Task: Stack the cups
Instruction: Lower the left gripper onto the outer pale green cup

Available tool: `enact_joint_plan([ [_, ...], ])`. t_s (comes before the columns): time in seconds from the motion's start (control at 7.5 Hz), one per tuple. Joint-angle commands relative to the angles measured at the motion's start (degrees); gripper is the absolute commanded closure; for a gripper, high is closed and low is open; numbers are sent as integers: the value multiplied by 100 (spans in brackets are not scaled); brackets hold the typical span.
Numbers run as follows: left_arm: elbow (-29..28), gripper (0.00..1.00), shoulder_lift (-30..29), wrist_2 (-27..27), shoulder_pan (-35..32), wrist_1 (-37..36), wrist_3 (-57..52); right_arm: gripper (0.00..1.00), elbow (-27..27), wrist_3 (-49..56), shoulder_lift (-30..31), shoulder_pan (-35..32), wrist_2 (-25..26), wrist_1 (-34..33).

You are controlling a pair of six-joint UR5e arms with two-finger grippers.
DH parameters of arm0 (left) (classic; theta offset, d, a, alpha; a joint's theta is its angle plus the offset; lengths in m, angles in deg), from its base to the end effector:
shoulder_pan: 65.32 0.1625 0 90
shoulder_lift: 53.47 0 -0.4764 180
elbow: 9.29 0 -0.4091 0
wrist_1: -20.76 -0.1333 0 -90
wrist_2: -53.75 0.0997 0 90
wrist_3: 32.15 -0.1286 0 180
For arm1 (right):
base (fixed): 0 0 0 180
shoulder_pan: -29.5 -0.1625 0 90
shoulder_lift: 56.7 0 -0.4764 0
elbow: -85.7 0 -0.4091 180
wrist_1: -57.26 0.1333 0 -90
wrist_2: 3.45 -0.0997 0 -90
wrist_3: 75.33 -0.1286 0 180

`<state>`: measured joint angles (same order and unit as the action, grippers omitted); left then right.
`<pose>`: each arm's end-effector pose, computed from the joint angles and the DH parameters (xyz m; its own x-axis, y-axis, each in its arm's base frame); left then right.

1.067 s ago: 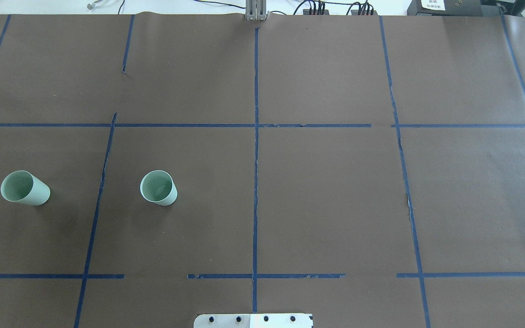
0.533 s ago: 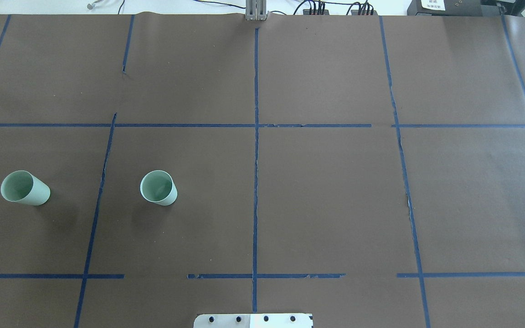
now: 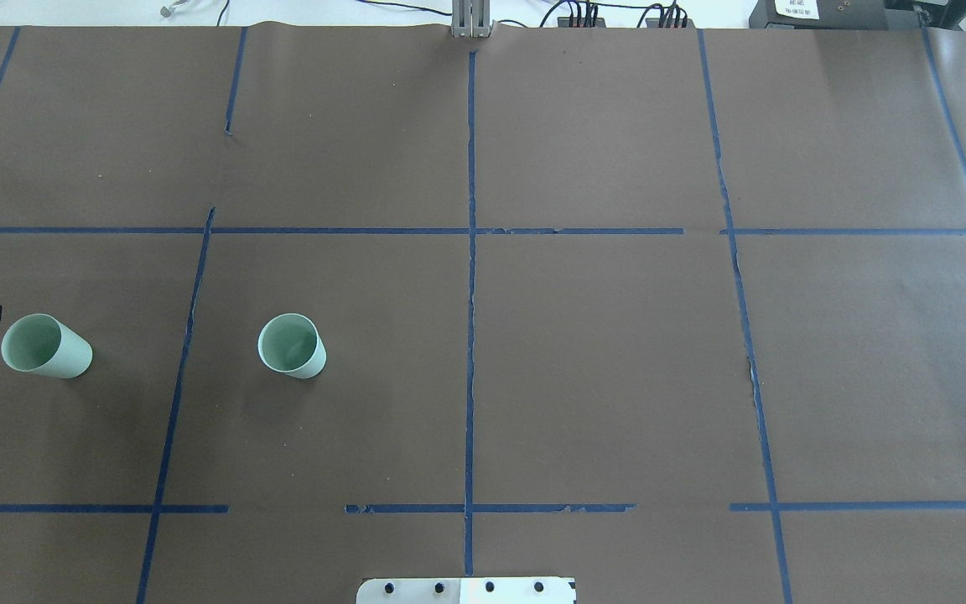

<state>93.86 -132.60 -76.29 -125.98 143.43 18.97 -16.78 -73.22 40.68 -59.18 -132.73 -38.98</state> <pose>0.1799 -0.4232 0.6377 0.6182 -0.1191 -0.7769 0.1269 0.9906 -0.0509 0.0416 -0.4451 0.7001 0.7728 -0.0420 0.6333 0.0515 0.9987 0.0034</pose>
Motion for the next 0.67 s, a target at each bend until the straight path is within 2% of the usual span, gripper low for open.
enact_joint_plan([
  [0.0,-190,0,-23,40,115,161,56,0,0,0,0,0,0,9],
  [0.53,-234,0,-128,40,546,161,100,0,0,0,0,0,0,0],
])
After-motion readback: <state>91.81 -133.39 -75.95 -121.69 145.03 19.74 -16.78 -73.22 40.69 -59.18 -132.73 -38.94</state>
